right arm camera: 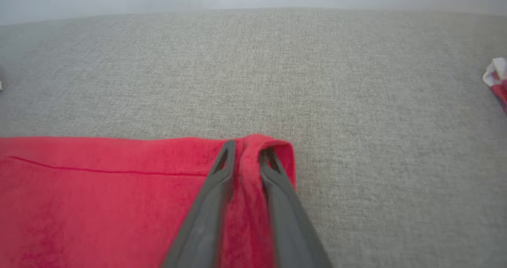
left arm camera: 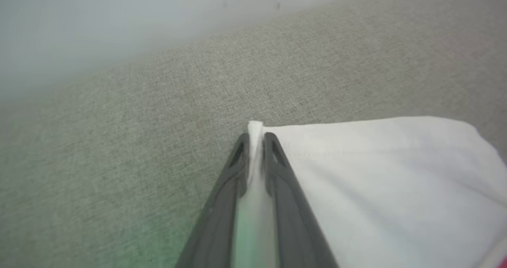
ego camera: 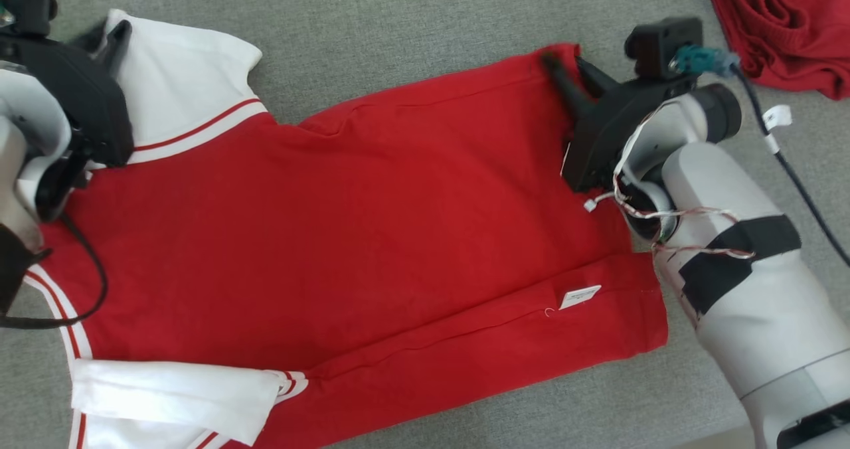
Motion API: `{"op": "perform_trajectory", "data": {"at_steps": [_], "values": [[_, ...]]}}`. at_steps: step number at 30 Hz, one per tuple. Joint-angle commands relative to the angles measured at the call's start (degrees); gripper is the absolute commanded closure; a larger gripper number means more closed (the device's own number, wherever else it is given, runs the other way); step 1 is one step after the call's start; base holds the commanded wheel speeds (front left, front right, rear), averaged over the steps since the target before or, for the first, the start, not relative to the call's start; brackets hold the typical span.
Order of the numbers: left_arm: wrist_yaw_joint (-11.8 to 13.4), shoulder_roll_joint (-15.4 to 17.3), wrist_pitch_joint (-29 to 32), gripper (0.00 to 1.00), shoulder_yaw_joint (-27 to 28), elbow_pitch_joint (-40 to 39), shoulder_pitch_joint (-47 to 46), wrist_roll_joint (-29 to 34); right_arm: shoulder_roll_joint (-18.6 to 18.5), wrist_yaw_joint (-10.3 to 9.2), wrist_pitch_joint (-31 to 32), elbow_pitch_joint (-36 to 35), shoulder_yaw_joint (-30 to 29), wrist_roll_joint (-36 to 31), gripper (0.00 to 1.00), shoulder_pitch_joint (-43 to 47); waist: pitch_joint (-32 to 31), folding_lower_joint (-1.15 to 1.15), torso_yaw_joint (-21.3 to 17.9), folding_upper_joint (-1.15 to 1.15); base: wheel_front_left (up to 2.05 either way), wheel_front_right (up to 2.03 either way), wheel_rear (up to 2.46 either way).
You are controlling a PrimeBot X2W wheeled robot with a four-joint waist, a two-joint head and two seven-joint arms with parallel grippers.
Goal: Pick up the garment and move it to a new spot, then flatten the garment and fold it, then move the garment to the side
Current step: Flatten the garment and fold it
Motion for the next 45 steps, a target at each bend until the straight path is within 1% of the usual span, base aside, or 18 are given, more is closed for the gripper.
{"op": "perform_trajectory", "data": {"at_steps": [1,4,7,12,13,14,17,20,24,27,31,34,38,41,43,45], "values": [[0.1,-0.4,-0.9,1.0,-0.8,0.3,-0.5,-0.6,-0.3,-0.17,-0.9,0.9,-0.3,0.4,1.0,-0.8,0.0,0.0,0.4,0.0,0.0,0.0,0.0],[0.1,-1.2,-3.5,1.0,-1.1,-0.1,-0.9,-2.0,-0.5,-0.17,-2.5,2.5,-0.7,0.4,1.0,-1.3,-0.6,0.0,1.4,0.0,0.0,0.0,0.0],[0.1,-1.7,-7.9,1.0,-0.6,-1.2,-0.9,-3.4,-0.8,-0.17,-4.9,4.0,-1.3,0.5,1.0,-1.0,-2.1,0.0,2.4,0.0,0.0,0.0,0.0],[0.1,-0.9,-15.2,1.0,-1.4,-4.2,2.3,-4.9,-1.5,-0.17,-9.2,5.3,-1.1,1.0,1.0,1.2,-5.8,0.0,4.3,0.0,0.0,0.0,0.0],[0.1,-0.9,-15.2,1.0,-1.4,-4.2,2.3,-4.9,-1.5,-0.17,-9.2,5.3,-1.1,1.0,1.0,1.2,-5.8,0.0,4.3,0.0,0.0,0.0,0.0],[0.1,-0.8,-16.6,1.0,-1.4,-5.2,3.1,-5.4,-1.8,-0.17,-10.3,5.3,-1.2,1.3,1.0,1.8,-6.6,0.0,4.7,0.0,0.0,0.0,0.0],[0.1,-0.1,-19.6,1.0,-1.2,-8.5,6.4,-6.5,-3.0,-0.17,-13.0,4.7,-1.1,2.0,1.0,4.4,-8.8,0.0,6.1,0.0,0.0,0.0,0.0],[0.2,1.4,-21.1,1.0,-0.1,-12.5,10.7,-6.8,-4.1,-0.17,-15.0,3.6,-0.8,3.2,1.0,7.3,-10.6,0.0,7.3,0.0,0.0,0.0,0.0],[1.4,2.2,-21.7,1.0,1.8,-19.4,17.7,-6.7,-5.9,-0.17,-17.1,1.5,-0.8,5.0,1.0,12.0,-12.8,0.0,9.0,0.0,0.0,0.0,0.0],[3.6,2.7,-21.9,1.0,5.3,-25.6,23.6,-6.0,-7.2,-0.17,-18.0,-0.2,-1.4,6.3,1.0,15.4,-14.0,0.0,10.0,0.0,0.0,0.0,0.0],[6.5,2.5,-21.8,1.0,11.6,-33.2,32.7,-4.3,-8.5,-0.17,-18.4,-2.4,-2.2,8.2,1.0,19.6,-15.0,0.0,10.6,0.0,0.0,0.0,0.0],[8.2,1.5,-21.8,1.0,16.4,-37.6,40.0,-2.2,-9.0,-0.17,-19.0,-4.3,-3.0,9.3,1.0,22.5,-15.8,0.0,10.8,0.0,0.0,0.0,0.0],[9.1,-0.1,-21.8,1.0,20.0,-41.6,48.2,0.4,-9.9,-0.17,-19.5,-6.9,-4.4,10.6,1.0,26.6,-16.9,0.0,11.1,0.0,0.0,0.0,0.0],[8.7,-2.0,-21.8,1.0,21.4,-42.4,52.8,2.0,-10.3,-0.17,-19.4,-8.8,-5.6,11.1,1.0,30.0,-17.6,0.0,11.6,0.0,0.0,0.0,0.0],[9.0,-3.1,-21.8,1.0,23.1,-42.4,55.1,2.7,-10.7,-0.17,-19.1,-10.2,-6.3,11.1,1.0,32.1,-18.0,0.0,11.7,0.0,0.0,0.0,0.0],[8.6,-4.6,-21.8,1.0,24.6,-42.0,57.5,3.3,-10.8,-0.17,-18.6,-11.4,-7.1,10.9,1.0,34.2,-18.4,0.0,11.7,0.0,0.0,0.0,0.0]]}}
